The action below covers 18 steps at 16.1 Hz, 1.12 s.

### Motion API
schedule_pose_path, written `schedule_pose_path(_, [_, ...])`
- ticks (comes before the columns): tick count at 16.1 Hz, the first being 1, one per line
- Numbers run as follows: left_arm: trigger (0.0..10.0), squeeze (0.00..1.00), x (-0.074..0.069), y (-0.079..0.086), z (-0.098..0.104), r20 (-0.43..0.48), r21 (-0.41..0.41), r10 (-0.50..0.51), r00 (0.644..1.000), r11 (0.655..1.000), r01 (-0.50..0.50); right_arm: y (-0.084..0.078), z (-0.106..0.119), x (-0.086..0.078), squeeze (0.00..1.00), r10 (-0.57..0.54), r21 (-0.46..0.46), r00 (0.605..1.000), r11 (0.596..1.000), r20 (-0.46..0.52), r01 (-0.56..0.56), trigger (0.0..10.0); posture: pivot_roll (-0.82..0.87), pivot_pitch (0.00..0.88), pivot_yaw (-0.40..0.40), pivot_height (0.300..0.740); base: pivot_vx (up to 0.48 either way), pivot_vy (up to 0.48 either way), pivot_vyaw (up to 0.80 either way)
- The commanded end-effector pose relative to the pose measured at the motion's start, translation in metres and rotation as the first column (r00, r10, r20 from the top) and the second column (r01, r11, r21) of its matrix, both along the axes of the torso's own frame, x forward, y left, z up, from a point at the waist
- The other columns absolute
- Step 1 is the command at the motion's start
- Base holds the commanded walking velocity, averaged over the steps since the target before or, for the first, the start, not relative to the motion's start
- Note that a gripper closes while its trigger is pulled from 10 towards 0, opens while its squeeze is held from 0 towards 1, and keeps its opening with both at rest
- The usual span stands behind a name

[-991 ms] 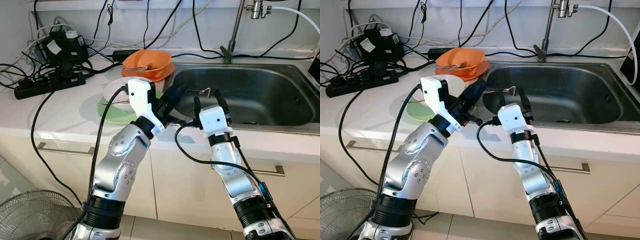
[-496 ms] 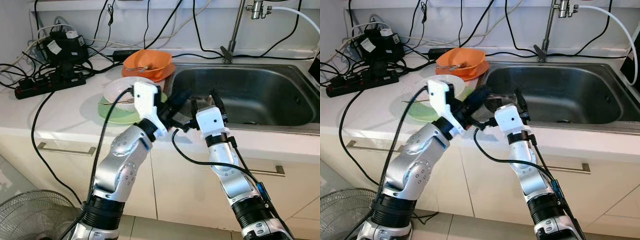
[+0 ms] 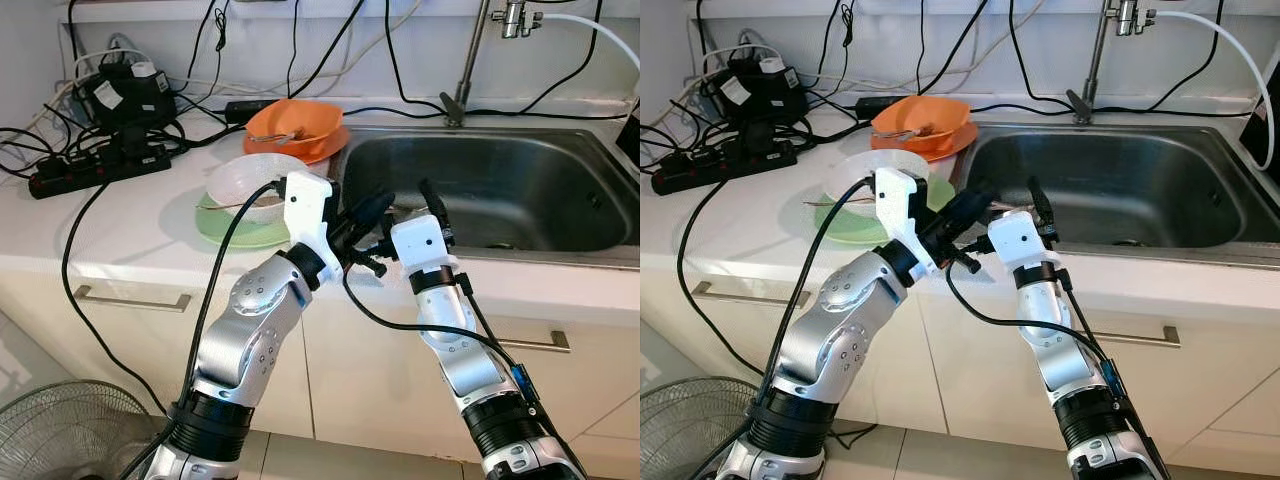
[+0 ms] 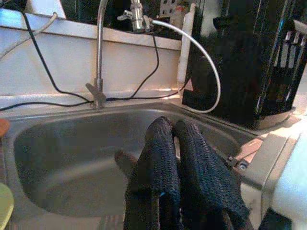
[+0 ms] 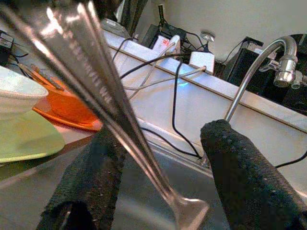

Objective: Kitchen organization

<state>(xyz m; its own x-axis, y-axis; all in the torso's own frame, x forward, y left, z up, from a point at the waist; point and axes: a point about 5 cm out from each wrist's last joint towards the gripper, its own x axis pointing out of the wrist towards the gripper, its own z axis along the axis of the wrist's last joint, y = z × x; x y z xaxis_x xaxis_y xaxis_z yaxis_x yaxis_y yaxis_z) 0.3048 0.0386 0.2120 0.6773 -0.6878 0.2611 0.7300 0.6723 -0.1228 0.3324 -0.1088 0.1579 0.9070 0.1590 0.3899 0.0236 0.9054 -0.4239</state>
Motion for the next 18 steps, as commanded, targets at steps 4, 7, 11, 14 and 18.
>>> schedule_pose_path(4, [10.0, 0.0, 0.0, -0.0011, -0.0017, 0.011, 0.023, -0.003, 1.0, 1.0, 0.003, 0.0046, 0.008, -0.0007, 0.0, 0.024, 0.005, 0.999, 1.0, 0.035, -0.024, 0.0, 0.02, 0.0, 0.089, 0.74, 0.0, 0.0, 0.0])
schedule_pose_path(7, [10.0, 0.0, 0.0011, -0.0004, -0.001, 0.016, 0.024, 0.004, 1.0, 1.0, -0.004, 0.0058, 0.0072, -0.0011, 0.0, 0.035, 0.006, 0.999, 0.999, 0.032, -0.035, 0.0, 0.02, 0.0, 0.09, 0.74, 0.0, 0.0, 0.0])
schedule_pose_path(11, [10.0, 0.0, 0.0014, -0.0003, -0.0007, 0.02, 0.025, 0.006, 1.0, 1.0, -0.006, 0.0047, 0.0065, -0.0006, 0.0, 0.031, 0.006, 0.999, 0.999, 0.026, -0.031, 0.0, 0.02, 0.0, 0.089, 0.74, 0.0, 0.0, 0.0])
schedule_pose_path(14, [10.0, 0.0, 0.0021, 0.0, 0.0, 0.027, 0.025, 0.011, 1.0, 1.0, -0.012, 0.0045, 0.0065, -0.0003, 0.0, 0.03, 0.008, 0.999, 1.0, 0.027, -0.03, 0.0, 0.02, 0.0, 0.089, 0.74, 0.0, 0.0, 0.0])
schedule_pose_path(18, [10.0, 0.0, 0.0024, 0.0002, -0.0003, 0.031, 0.032, 0.016, 0.999, 0.999, -0.017, 0.0043, 0.0064, -0.0003, 0.0, 0.029, 0.009, 0.999, 1.0, 0.026, -0.03, 0.0, 0.02, 0.0, 0.088, 0.74, 0.0, 0.0, 0.0])
